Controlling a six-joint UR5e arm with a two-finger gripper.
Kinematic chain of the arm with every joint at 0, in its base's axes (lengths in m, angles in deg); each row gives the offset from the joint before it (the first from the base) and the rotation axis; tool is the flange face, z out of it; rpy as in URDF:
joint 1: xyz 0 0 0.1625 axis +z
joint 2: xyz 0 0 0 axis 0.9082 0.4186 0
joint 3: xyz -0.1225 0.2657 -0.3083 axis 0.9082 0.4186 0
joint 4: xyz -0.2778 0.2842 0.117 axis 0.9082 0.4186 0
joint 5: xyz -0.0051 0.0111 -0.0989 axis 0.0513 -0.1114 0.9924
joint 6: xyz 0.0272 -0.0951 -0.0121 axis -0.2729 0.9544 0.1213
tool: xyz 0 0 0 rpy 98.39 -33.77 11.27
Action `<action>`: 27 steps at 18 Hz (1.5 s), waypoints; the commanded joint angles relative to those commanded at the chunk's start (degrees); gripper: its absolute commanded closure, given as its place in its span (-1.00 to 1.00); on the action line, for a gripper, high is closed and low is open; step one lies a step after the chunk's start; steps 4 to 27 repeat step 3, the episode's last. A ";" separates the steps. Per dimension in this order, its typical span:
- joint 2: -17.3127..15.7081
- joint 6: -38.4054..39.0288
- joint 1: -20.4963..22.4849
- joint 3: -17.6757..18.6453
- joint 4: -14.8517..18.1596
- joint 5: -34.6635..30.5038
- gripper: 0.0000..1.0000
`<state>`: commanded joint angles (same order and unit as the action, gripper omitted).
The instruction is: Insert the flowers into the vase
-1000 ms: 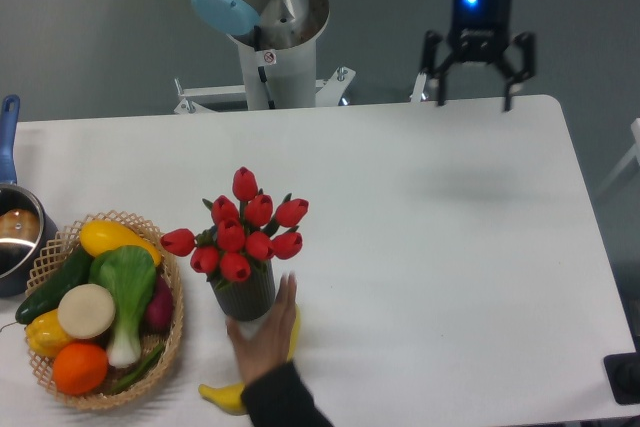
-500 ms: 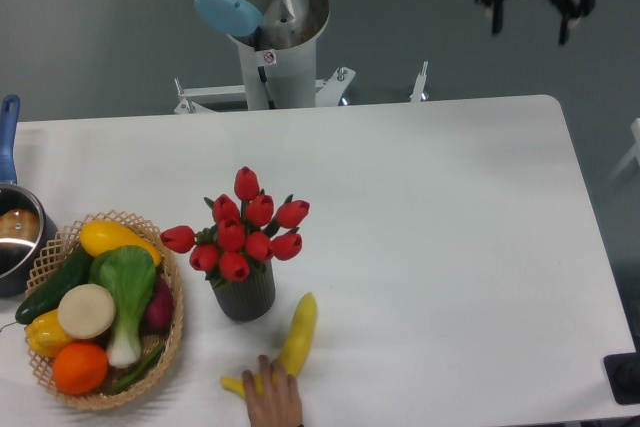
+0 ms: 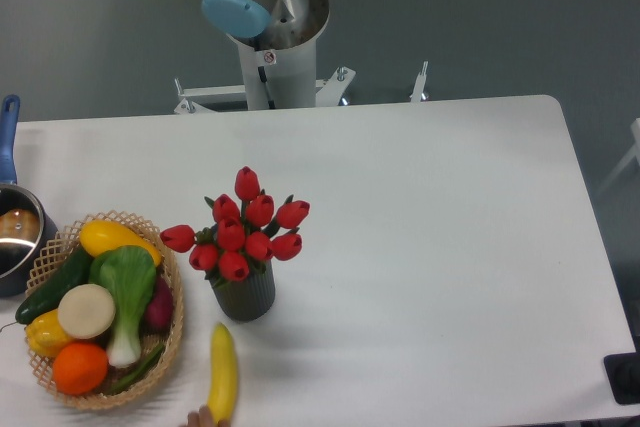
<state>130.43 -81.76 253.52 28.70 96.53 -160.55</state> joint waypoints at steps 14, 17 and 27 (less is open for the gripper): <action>0.00 0.00 -0.26 0.17 0.00 0.00 -1.00; 0.00 0.00 -0.26 0.17 0.00 0.00 -1.00; 0.00 0.00 -0.26 0.17 0.00 0.00 -1.00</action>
